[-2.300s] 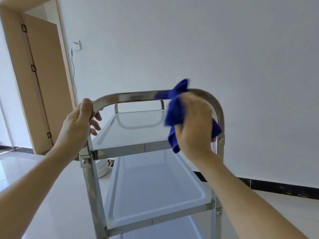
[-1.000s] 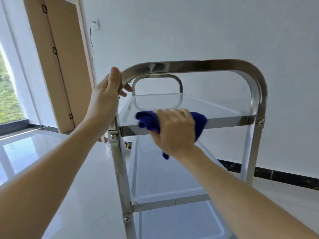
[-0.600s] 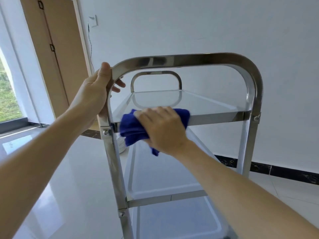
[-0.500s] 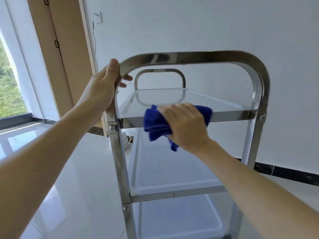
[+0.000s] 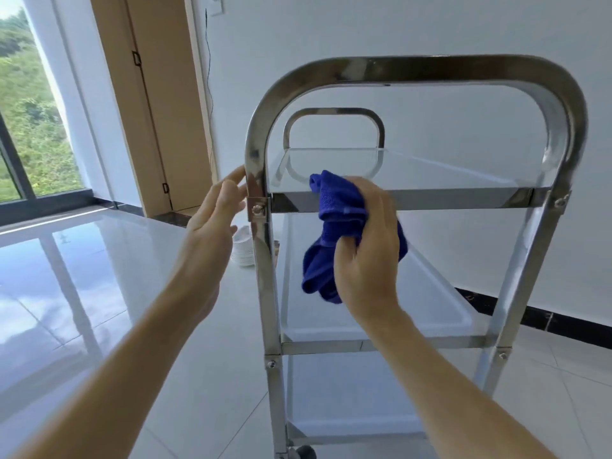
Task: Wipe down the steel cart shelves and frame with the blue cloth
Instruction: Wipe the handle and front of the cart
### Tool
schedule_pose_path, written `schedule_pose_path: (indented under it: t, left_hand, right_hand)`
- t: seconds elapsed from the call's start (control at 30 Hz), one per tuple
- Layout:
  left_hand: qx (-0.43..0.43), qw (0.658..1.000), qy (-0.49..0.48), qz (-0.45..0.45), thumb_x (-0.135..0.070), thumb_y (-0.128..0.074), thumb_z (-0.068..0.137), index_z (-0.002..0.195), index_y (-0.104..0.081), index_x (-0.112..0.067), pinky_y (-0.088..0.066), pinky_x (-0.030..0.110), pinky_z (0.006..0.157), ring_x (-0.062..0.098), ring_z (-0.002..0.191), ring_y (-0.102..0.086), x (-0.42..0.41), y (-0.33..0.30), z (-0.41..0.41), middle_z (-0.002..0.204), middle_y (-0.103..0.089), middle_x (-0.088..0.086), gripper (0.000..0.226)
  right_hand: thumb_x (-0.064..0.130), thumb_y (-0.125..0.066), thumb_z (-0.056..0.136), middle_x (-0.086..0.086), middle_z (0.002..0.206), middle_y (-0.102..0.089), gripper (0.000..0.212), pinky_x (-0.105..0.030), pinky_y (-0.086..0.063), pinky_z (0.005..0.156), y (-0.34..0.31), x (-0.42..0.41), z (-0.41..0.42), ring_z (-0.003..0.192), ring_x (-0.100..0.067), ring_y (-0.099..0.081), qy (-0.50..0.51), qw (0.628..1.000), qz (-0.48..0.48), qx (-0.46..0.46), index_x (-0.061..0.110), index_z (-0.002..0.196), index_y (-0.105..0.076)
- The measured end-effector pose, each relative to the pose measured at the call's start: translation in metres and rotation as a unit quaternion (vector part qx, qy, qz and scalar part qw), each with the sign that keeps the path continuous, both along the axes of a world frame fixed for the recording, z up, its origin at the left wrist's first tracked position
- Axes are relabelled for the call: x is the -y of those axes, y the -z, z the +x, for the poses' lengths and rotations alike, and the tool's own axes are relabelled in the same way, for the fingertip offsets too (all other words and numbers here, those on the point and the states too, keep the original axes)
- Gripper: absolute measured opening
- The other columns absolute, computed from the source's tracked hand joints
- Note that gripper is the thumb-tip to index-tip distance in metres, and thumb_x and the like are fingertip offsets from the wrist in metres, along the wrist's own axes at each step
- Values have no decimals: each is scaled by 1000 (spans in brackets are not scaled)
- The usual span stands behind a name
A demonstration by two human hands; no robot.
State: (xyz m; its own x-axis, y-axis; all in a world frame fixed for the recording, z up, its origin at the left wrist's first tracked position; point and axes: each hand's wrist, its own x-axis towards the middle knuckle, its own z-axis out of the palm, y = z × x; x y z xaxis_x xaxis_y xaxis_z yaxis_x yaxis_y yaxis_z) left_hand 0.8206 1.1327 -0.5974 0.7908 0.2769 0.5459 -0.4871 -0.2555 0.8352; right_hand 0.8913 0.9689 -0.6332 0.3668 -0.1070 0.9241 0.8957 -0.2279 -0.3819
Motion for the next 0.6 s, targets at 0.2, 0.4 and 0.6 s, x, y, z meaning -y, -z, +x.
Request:
schedule_pose_path:
  t: [0.2,0.4,0.6]
  left_hand:
    - [3,1000,8,-25,-52,-22,102,144,-45,-36,-31,48,115,5,128,-52,3,7,-2,140,-56,-17,50]
    - [-6,1000,-1,5,-47,-21,106,143,-47,-36,-30,51,115,3,124,-54,-4,9,0,137,-58,-17,46]
    - [24,998,33,38,-26,-39,106,150,-35,-31,-36,39,114,6,131,-49,-7,19,-2,147,-49,-13,44]
  right_hand:
    - [8,-48,95,-3,124,-58,40,-46,-47,100,38,-86,-39,113,-23,-58,-149,973,58,-168,21,132,-47]
    - [14,-49,92,-6,125,-55,59,-49,-54,87,103,-101,-36,102,-28,-61,-116,946,-47,-297,19,148,-32]
    - [16,-42,105,43,126,-46,65,-15,-36,106,136,-64,-36,123,7,-47,-198,902,-179,-339,74,128,-25]
